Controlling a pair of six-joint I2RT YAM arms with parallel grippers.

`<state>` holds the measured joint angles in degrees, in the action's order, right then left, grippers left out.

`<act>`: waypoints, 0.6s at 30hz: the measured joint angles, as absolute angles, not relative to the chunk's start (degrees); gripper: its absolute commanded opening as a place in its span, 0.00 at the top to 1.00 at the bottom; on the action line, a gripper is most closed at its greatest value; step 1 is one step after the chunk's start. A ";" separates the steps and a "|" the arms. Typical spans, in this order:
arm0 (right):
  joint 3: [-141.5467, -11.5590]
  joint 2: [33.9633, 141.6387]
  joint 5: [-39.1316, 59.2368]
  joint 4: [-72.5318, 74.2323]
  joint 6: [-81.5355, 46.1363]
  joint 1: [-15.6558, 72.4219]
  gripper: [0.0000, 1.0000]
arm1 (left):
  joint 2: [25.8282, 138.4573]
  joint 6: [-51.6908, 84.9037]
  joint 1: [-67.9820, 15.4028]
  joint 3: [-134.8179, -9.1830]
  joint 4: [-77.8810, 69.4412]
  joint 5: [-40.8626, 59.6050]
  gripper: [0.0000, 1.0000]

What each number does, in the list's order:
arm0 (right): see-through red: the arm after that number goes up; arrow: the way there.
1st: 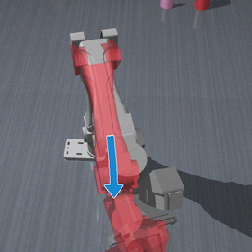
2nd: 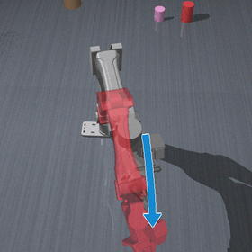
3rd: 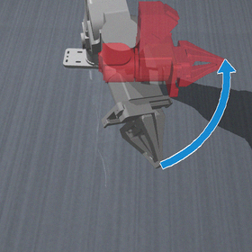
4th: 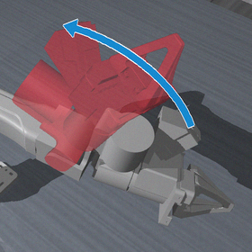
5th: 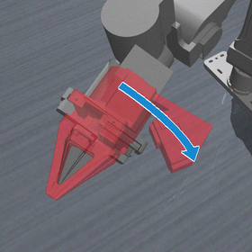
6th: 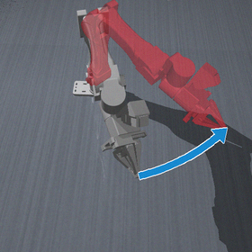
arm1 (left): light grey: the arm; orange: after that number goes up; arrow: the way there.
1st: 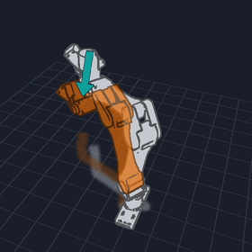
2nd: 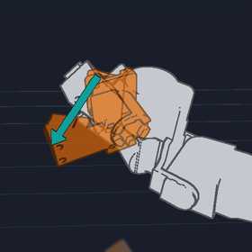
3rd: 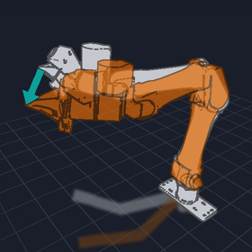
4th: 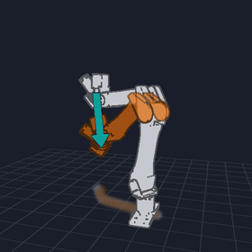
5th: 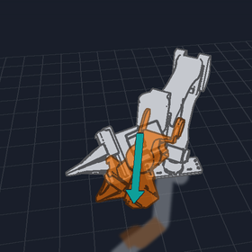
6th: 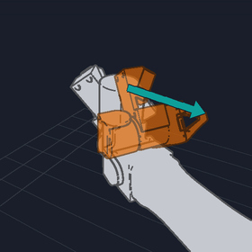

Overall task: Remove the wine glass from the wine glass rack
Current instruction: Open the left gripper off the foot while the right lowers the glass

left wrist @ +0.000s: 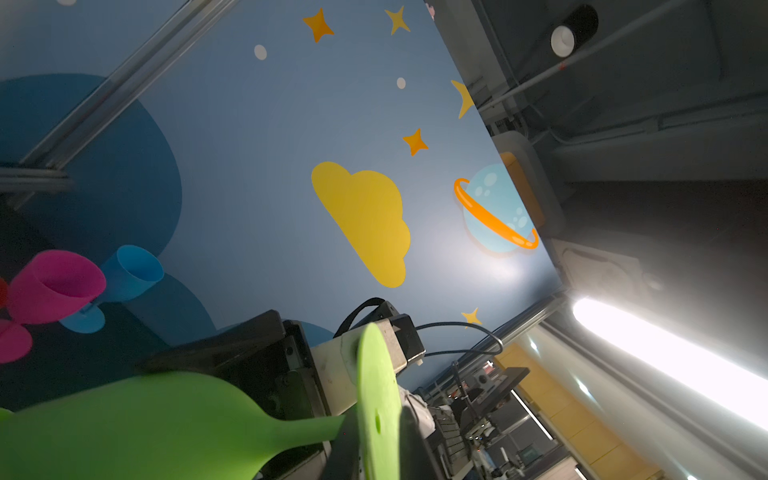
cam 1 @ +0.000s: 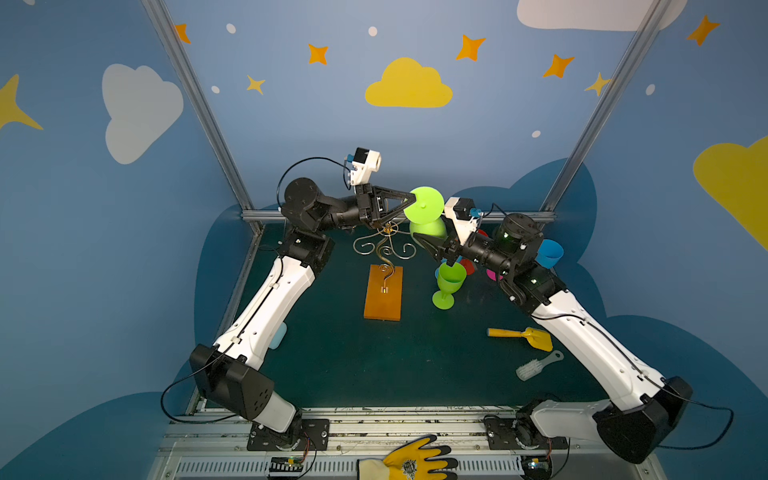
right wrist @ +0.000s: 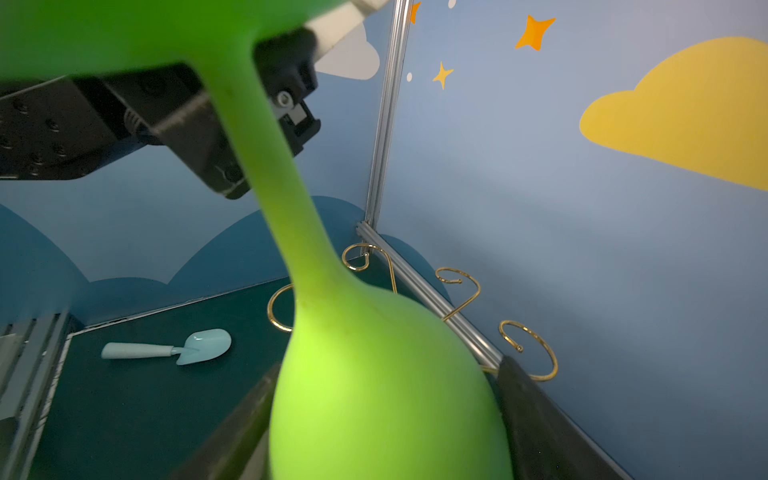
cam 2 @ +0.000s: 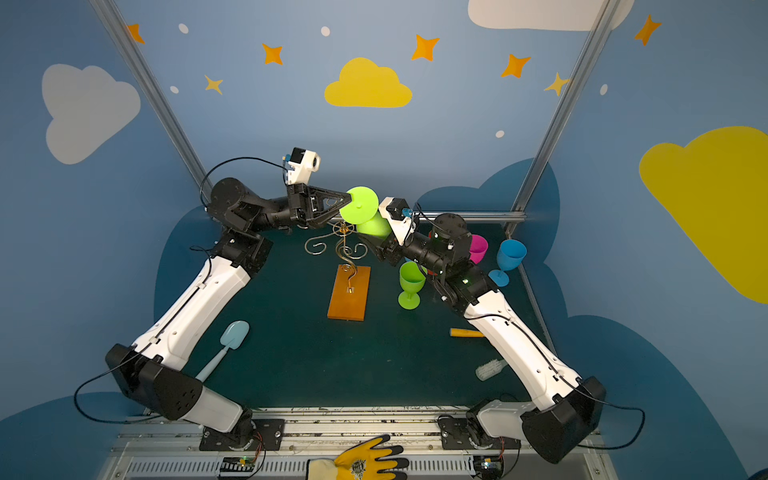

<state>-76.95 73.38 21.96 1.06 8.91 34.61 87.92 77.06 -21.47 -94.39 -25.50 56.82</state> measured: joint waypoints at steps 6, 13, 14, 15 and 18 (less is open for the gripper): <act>-77.62 67.99 17.19 -9.76 5.80 34.65 0.49 | 84.55 61.98 -21.12 -94.39 -16.29 53.25 0.40; -83.79 63.81 11.64 -25.61 2.28 34.63 0.52 | 79.88 33.71 -21.85 -89.03 -9.45 44.40 0.42; -84.27 63.46 11.44 -27.55 1.80 34.65 0.53 | 79.44 29.89 -22.24 -87.48 -9.58 43.13 0.42; -84.68 63.11 11.29 -29.65 1.32 34.65 0.54 | 79.02 25.26 -22.83 -85.56 -9.87 41.60 0.42; -85.52 62.87 10.83 -34.54 0.45 34.65 0.54 | 78.74 13.08 -24.77 -81.06 -10.37 38.06 0.43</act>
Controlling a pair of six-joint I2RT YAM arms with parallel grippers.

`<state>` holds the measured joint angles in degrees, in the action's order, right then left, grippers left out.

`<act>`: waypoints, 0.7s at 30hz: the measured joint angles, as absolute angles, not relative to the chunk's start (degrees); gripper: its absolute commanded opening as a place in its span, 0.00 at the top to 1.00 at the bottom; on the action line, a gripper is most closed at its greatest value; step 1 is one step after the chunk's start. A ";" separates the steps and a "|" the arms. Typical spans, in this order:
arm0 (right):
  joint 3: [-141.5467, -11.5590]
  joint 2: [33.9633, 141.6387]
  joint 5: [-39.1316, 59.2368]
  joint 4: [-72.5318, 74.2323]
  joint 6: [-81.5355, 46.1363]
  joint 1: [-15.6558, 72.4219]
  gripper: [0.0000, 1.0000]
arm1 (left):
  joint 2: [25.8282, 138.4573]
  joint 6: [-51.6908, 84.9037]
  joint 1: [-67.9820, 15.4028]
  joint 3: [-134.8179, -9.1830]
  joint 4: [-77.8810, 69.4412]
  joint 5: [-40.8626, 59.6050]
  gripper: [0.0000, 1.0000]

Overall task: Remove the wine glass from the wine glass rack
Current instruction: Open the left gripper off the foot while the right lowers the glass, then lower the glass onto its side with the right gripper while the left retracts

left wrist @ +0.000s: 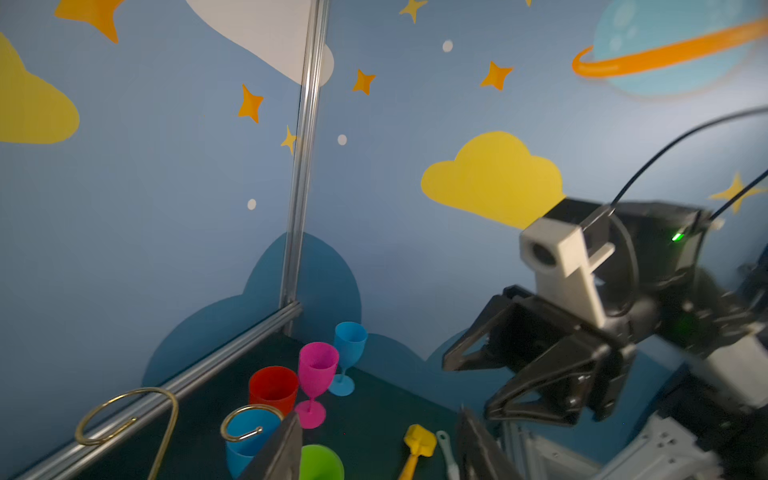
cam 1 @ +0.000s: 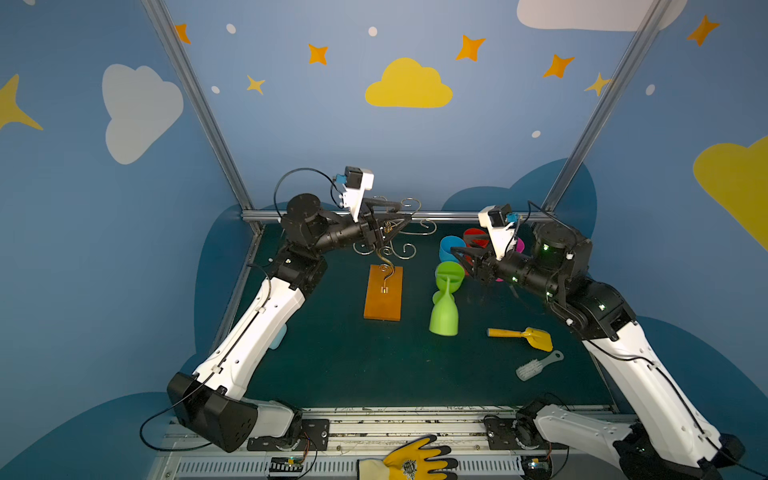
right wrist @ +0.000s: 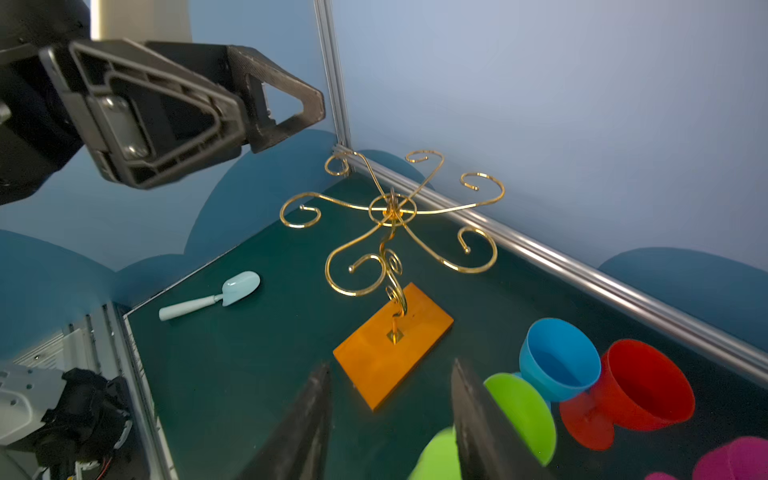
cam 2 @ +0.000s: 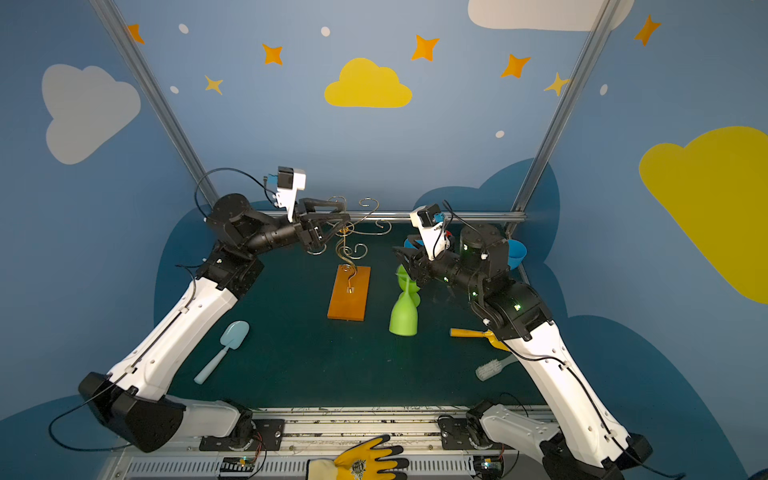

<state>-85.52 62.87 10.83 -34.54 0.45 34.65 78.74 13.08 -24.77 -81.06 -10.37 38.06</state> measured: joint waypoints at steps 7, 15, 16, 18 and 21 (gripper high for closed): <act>-83.96 62.63 4.69 -40.53 -2.22 34.65 0.45 | 76.77 1.04 -25.74 -76.14 -13.63 32.12 0.42; -76.71 59.35 0.69 -41.82 -6.09 34.61 0.42 | 70.98 0.08 -25.78 -71.07 -18.17 25.36 0.40; -75.31 58.89 0.62 -41.91 -6.96 34.59 0.42 | 70.06 0.21 -25.78 -70.04 -18.52 24.38 0.40; -72.86 58.33 0.45 -42.74 -8.67 34.22 0.42 | 68.16 0.49 -25.78 -67.88 -18.63 22.17 0.40; -68.97 58.08 1.15 -44.53 -11.33 32.73 0.44 | 65.65 1.43 -25.78 -65.06 -18.52 18.55 0.39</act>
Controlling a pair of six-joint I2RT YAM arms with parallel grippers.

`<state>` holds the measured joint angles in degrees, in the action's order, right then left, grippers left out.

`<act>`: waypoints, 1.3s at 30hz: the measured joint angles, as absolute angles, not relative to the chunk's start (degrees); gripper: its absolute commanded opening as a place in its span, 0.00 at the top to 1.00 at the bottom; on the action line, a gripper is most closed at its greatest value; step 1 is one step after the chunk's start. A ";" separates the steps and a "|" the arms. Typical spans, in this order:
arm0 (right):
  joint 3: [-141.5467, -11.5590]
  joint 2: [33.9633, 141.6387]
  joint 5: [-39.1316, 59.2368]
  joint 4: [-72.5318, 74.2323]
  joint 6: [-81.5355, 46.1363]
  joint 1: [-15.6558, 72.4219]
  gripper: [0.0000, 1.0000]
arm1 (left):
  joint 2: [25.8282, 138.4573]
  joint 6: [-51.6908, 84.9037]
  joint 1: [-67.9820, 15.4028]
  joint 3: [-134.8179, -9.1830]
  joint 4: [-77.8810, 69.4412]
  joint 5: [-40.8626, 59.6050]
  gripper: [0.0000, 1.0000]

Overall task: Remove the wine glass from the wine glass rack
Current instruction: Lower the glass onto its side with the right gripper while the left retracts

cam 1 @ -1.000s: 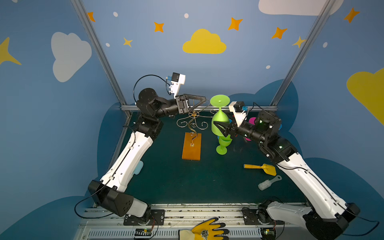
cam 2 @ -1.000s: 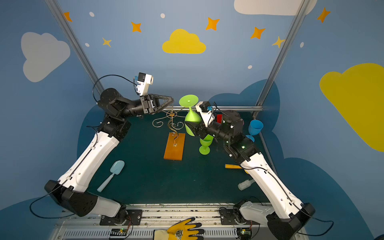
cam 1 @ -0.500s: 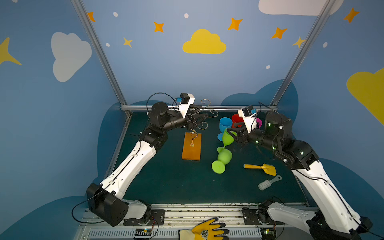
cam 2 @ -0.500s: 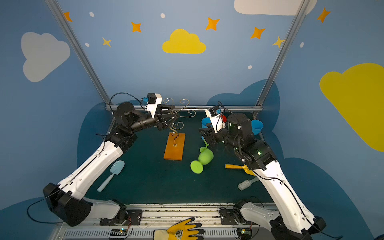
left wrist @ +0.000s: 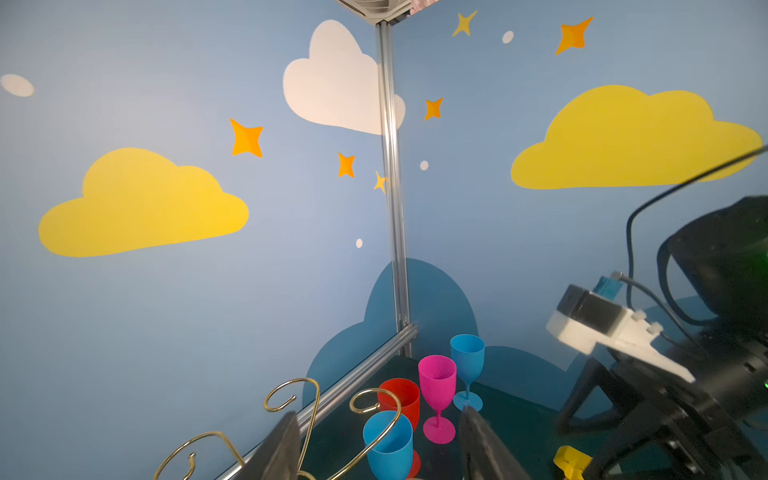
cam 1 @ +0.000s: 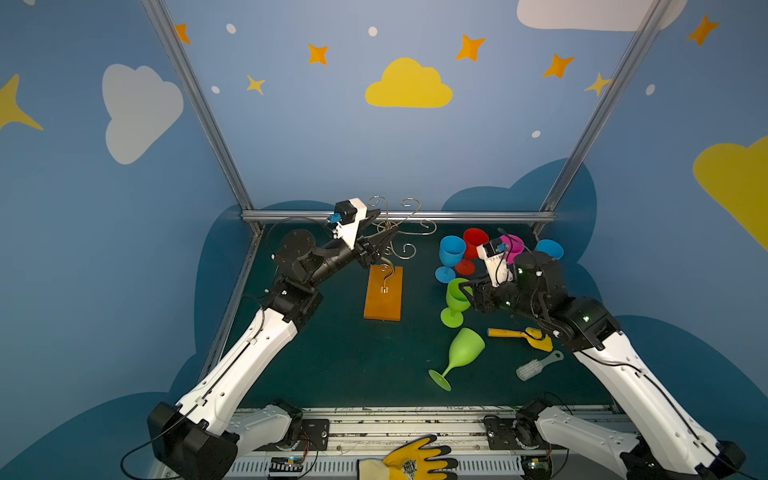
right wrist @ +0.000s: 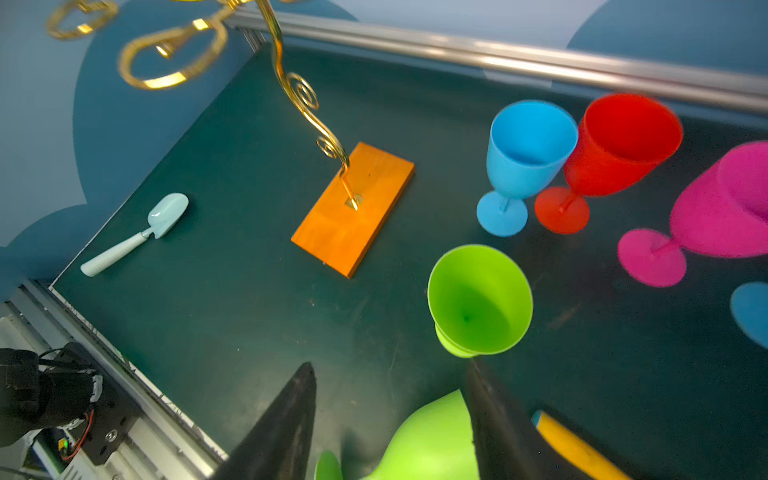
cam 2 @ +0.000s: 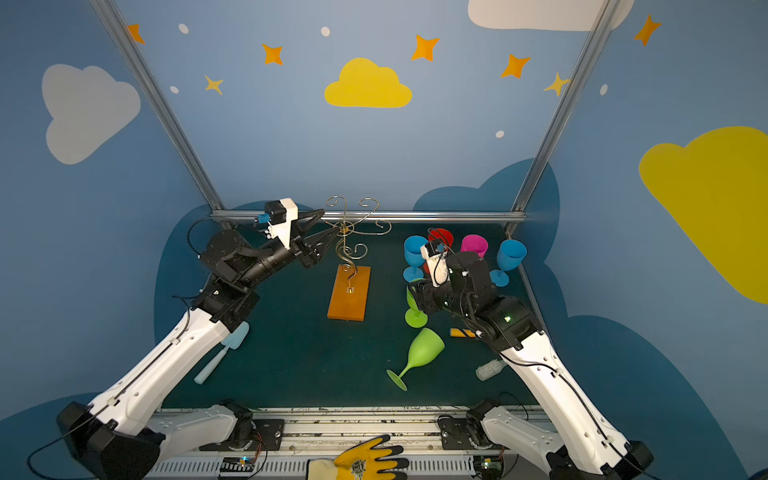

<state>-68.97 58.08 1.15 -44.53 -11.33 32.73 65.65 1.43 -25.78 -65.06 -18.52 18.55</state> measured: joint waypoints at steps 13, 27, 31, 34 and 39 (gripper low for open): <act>-46.44 48.31 2.74 -53.76 -26.17 31.53 0.45 | 59.55 3.18 -25.78 -59.79 -17.96 10.02 0.38; -39.88 46.61 -0.30 -49.28 -38.20 33.21 0.38 | 56.69 6.07 -25.71 -59.46 -13.30 14.44 0.37; -39.92 45.25 -3.22 -49.34 -40.71 33.21 0.20 | 55.94 7.09 -25.89 -59.40 -9.82 19.20 0.37; -40.99 44.75 -5.65 -51.70 -42.09 33.21 0.14 | 55.53 7.77 -26.17 -59.16 -7.14 21.17 0.37; -46.41 46.48 -10.00 -58.78 -45.39 33.21 0.11 | 54.22 8.36 -26.37 -56.93 -5.17 21.65 0.37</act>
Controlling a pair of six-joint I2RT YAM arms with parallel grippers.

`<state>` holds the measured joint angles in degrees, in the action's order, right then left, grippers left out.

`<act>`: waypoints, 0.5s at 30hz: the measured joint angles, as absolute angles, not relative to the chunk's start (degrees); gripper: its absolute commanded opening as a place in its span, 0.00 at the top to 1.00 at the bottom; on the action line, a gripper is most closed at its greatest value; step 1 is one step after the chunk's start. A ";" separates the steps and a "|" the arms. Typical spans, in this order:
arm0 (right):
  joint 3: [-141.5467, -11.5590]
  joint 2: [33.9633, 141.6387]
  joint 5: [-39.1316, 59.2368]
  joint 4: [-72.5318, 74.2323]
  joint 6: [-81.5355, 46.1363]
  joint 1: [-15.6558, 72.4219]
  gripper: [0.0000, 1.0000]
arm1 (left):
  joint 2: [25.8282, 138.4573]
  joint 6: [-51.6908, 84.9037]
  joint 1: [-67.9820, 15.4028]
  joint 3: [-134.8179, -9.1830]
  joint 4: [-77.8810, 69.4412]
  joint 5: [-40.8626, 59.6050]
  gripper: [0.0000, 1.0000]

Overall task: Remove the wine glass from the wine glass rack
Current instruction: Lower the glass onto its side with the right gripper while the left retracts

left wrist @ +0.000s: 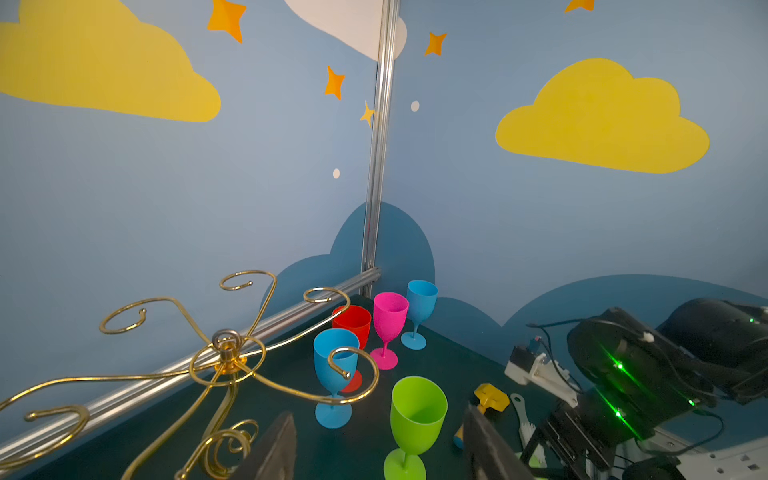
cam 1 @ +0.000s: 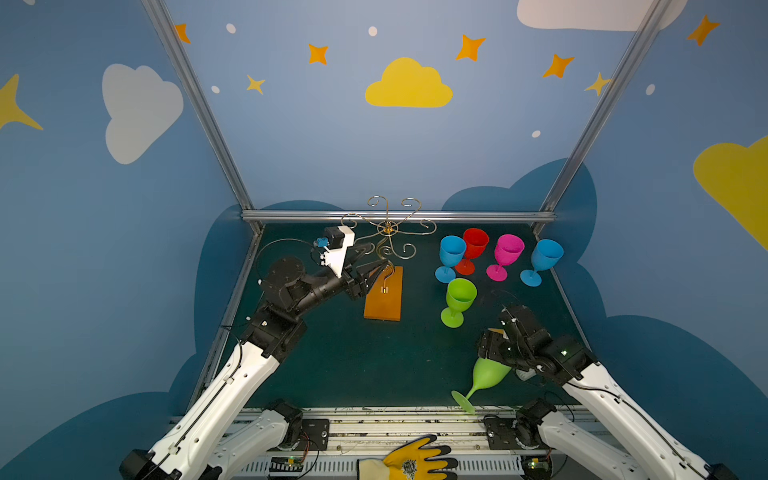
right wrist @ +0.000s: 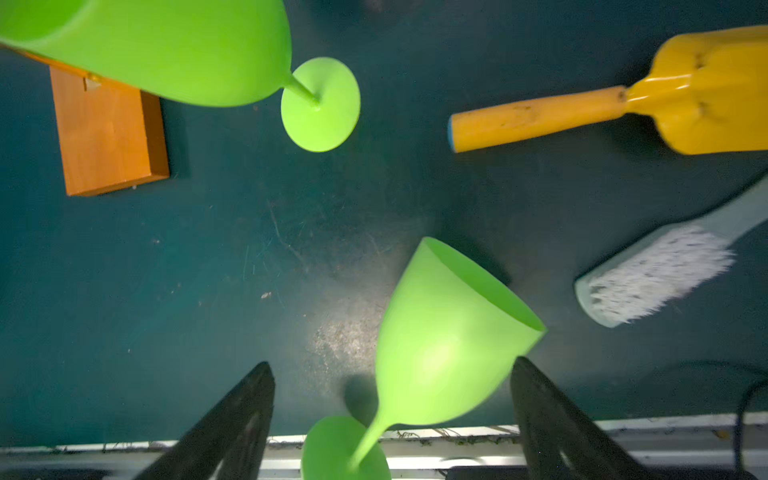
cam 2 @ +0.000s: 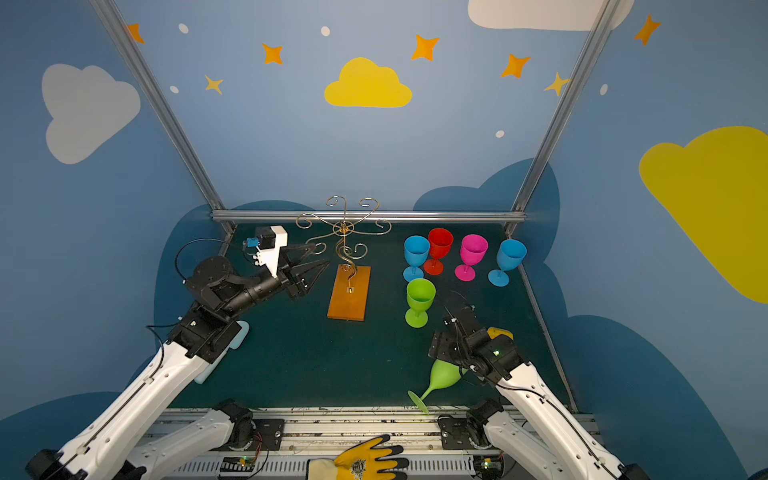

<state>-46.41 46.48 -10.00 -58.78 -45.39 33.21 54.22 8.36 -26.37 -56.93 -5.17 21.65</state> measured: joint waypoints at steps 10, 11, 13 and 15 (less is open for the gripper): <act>-44.56 48.27 -12.95 -61.45 -50.59 32.23 0.11 | 52.47 8.86 -26.37 -55.57 -3.40 19.62 0.36; -44.03 48.34 -12.60 -60.77 -50.41 31.27 0.11 | 52.23 8.95 -26.37 -55.33 -2.90 19.38 0.36; -43.42 48.62 -10.94 -58.96 -50.17 29.30 0.11 | 51.55 9.26 -26.37 -54.46 -2.33 19.00 0.36; -42.33 49.30 -8.21 -55.96 -50.11 28.27 0.11 | 50.50 9.50 -26.37 -53.19 -1.96 18.39 0.36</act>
<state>-42.33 49.30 -8.21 -55.96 -50.11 28.27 50.50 9.50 -26.37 -53.19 -1.96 18.39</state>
